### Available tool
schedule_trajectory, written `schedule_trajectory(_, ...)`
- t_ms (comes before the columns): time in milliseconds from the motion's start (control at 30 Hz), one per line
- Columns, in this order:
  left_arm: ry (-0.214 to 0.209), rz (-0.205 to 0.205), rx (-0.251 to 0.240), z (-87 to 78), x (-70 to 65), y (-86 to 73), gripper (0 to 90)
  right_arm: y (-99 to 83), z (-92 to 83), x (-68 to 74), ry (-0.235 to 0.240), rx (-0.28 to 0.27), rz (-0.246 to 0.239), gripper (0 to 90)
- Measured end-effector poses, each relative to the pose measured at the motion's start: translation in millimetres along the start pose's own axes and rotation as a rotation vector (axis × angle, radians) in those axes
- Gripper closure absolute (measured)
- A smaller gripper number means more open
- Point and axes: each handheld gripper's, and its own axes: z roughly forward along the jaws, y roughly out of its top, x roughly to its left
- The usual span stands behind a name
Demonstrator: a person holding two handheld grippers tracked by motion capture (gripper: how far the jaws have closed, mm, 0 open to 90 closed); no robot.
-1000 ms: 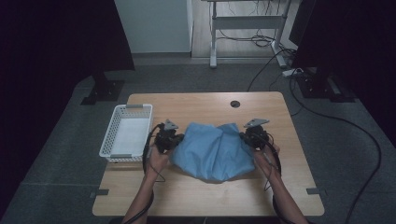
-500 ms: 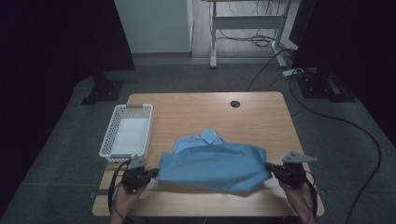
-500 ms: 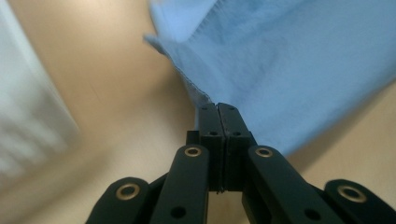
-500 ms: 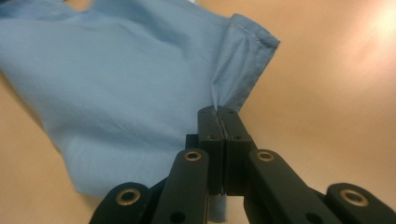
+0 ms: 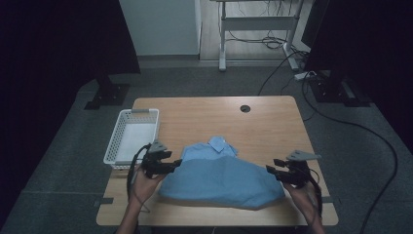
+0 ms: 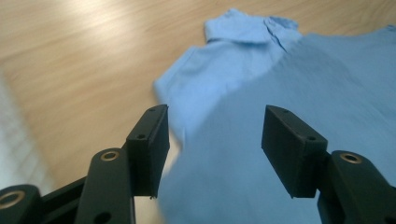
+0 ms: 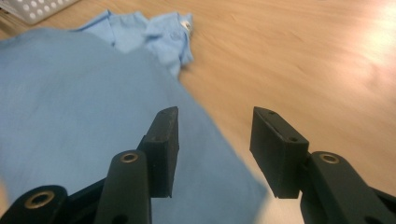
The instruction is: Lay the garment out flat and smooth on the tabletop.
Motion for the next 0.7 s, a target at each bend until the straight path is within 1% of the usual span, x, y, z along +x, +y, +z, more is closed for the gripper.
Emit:
schedule_trajectory(67,0.004,0.002,0.017,21.1,1.8,10.3,39.7,12.6,21.4,-0.2,0.015,0.018,-0.017,51.9)
schedule_trajectory(100,0.009,0.001,0.022,26.2,2.5,12.6,39.0,18.7,32.6,-0.2,0.019,0.024,-0.02,51.9)
schedule_trajectory(133,0.013,-0.005,0.034,40.6,5.3,18.4,38.4,21.6,38.4,-0.2,0.023,0.025,-0.018,51.9)
schedule_trajectory(167,0.016,-0.011,0.043,50.0,7.6,21.2,37.8,30.2,55.6,-0.6,0.042,0.035,-0.012,51.9)
schedule_trajectory(200,0.028,-0.01,0.052,58.9,9.9,23.0,36.9,35.4,67.0,-0.3,0.052,0.044,-0.012,51.9)
schedule_trajectory(267,0.045,-0.012,0.078,75.7,15.0,23.5,36.4,43.8,89.1,1.7,0.067,0.058,-0.021,51.8)
schedule_trajectory(333,0.07,-0.006,0.109,90.0,20.1,21.0,33.4,49.7,109.8,4.7,0.084,0.08,-0.029,51.8)
schedule_trajectory(433,0.086,-0.003,0.159,105.5,25.3,13.9,33.6,53.2,137.4,9.0,0.076,0.131,-0.049,53.4)
schedule_trajectory(467,0.073,-0.015,0.129,106.4,26.6,11.5,33.1,53.2,145.0,10.5,0.077,0.15,-0.056,55.9)
schedule_trajectory(500,0.074,-0.009,0.116,105.8,26.3,10.1,35.5,52.9,151.5,12.3,0.08,0.173,-0.063,62.4)
schedule_trajectory(533,0.063,0.002,0.106,104.6,24.8,9.2,41.1,52.3,156.9,14.9,0.083,0.198,-0.07,69.4)
schedule_trajectory(567,0.04,0.012,0.1,103.5,22.1,8.7,51.1,51.5,159.4,18.1,0.078,0.201,-0.084,79.1)
schedule_trajectory(600,0.014,0.02,0.109,102.7,19.0,9.3,66.0,51.5,160.2,20.6,0.095,0.204,-0.087,84.8)
schedule_trajectory(633,0.016,0.031,0.121,102.5,14.9,10.7,79.4,51.9,159.8,23.4,0.106,0.208,-0.088,87.0)
schedule_trajectory(667,0.042,0.06,0.135,100.7,10.2,13.1,85.1,53.0,157.7,26.5,0.105,0.212,-0.103,88.1)
schedule_trajectory(700,0.065,0.084,0.119,96.5,6.4,15.5,87.8,55.5,152.0,31.0,0.082,0.194,-0.134,88.5)
